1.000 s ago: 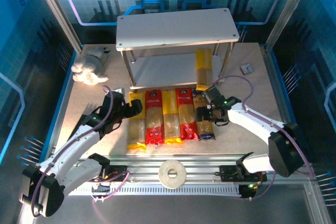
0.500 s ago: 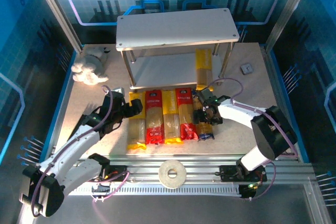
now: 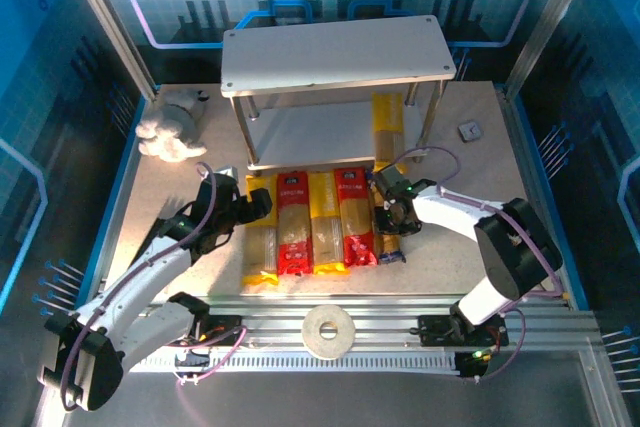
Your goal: Place and organize the pasta boxes and bags onto the shelf
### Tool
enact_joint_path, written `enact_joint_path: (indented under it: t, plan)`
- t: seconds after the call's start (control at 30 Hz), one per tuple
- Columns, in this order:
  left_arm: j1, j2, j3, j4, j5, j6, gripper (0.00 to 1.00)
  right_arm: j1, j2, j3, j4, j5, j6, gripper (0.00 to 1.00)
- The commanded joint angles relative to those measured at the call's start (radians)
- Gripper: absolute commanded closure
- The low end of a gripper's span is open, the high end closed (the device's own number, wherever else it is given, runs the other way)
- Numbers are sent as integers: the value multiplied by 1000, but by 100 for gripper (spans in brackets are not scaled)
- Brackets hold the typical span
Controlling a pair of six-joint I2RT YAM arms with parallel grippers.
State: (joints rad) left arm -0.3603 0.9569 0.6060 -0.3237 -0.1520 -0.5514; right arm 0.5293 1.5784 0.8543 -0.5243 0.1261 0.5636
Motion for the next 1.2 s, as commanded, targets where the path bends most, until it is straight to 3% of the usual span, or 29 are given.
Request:
enact_joint_path:
  t: [0.0,0.5,0.8,0.97,1.17]
  plan:
    - [-3,5,3,16,0,-7,9,3,20,-43,3,-55,-16,75]
    - [-3,6,0,40,10,-8,11,3,-358,4,-309,-88,-44,92]
    - [-3,32,12,61,28,-8,11,14,-490,96,-475,-323,-74,93]
    - [-4,36,17,70,32,-10,12,16,-514,147,-383,-351,-41,92]
    - [-4,30,17,68,37,-9,12,0,-371,208,-166,-305,-39,89]
